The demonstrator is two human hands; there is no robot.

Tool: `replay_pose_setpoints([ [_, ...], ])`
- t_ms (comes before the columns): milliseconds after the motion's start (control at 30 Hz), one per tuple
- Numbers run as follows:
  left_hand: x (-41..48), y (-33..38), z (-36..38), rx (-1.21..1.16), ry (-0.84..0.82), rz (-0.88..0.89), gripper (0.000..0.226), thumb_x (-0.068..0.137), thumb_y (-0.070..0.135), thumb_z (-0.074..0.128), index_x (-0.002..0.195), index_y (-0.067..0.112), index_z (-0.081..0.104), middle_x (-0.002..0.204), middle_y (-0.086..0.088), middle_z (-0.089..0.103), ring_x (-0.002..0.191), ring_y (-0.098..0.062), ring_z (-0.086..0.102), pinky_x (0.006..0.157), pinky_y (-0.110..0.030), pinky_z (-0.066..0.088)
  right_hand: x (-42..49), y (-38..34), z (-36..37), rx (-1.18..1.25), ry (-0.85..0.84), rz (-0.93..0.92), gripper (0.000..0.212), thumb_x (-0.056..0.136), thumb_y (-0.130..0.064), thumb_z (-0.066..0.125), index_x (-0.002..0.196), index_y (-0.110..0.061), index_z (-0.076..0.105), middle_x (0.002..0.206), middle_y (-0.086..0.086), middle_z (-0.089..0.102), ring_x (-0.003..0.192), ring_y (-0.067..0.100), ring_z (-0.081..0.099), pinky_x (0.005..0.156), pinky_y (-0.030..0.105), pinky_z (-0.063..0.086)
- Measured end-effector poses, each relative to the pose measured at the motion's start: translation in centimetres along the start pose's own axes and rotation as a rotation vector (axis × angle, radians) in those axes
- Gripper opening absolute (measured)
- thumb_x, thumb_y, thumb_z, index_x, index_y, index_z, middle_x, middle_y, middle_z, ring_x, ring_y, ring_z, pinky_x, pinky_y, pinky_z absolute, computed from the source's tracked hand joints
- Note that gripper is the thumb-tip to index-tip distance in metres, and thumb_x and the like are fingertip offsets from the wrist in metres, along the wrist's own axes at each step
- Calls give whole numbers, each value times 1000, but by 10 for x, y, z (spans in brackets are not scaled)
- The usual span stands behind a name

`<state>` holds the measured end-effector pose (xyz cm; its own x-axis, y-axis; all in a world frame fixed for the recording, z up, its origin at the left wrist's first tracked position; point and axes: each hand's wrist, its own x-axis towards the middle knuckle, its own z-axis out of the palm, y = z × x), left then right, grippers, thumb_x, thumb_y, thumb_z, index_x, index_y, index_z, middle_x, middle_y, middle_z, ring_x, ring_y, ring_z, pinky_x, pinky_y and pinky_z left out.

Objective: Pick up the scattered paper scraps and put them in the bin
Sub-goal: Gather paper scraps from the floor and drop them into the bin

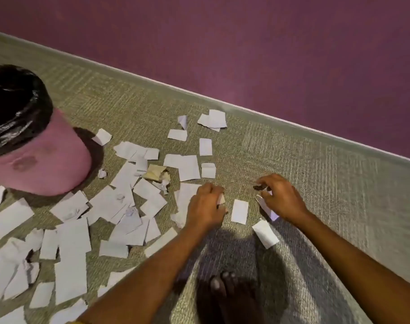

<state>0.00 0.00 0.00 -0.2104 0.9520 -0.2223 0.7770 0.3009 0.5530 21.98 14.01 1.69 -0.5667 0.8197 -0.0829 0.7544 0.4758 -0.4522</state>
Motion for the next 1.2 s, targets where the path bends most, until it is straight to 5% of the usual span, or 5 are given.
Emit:
replay_pose_setpoints([
  [133, 5, 12, 8, 261, 82, -37, 54, 88, 34, 74, 139, 24, 57, 134, -5, 60, 123, -29, 55, 97, -44, 50, -16, 30, -7, -17, -36, 169, 29, 89, -10, 80, 117, -15, 76, 107, 3, 66, 104, 30, 66, 80, 33, 46],
  [367, 19, 4, 12, 291, -5, -29, 42, 95, 32, 70, 133, 15, 63, 132, -11, 58, 124, -34, 55, 98, -45, 50, -24, 49, 9, -35, -176, 302, 78, 80, -46, 89, 145, -18, 57, 130, 7, 62, 122, 30, 58, 94, 44, 52],
  [533, 26, 4, 12, 260, 29, 32, 40, 92, 41, 69, 123, 15, 65, 123, -8, 61, 117, -32, 58, 94, -43, 48, -16, 39, 20, -46, -154, 336, 92, 76, -36, 94, 152, -15, 46, 140, 12, 53, 127, 35, 55, 99, 47, 51],
  [967, 24, 43, 48, 228, -90, 304, 51, 75, 35, 83, 118, 19, 63, 119, 0, 61, 111, -25, 59, 84, -45, 53, -32, 59, -4, 631, 47, 690, 41, 83, -4, 89, 118, -13, 71, 107, 6, 77, 98, 28, 74, 69, 32, 55],
  [1200, 26, 38, 59, 207, -87, 240, 63, 73, 37, 87, 126, 16, 60, 119, -6, 59, 112, -28, 52, 82, -42, 47, -63, 41, -15, 713, -461, 579, 40, 83, -4, 88, 117, -13, 71, 99, 5, 81, 86, 21, 77, 68, 33, 60],
])
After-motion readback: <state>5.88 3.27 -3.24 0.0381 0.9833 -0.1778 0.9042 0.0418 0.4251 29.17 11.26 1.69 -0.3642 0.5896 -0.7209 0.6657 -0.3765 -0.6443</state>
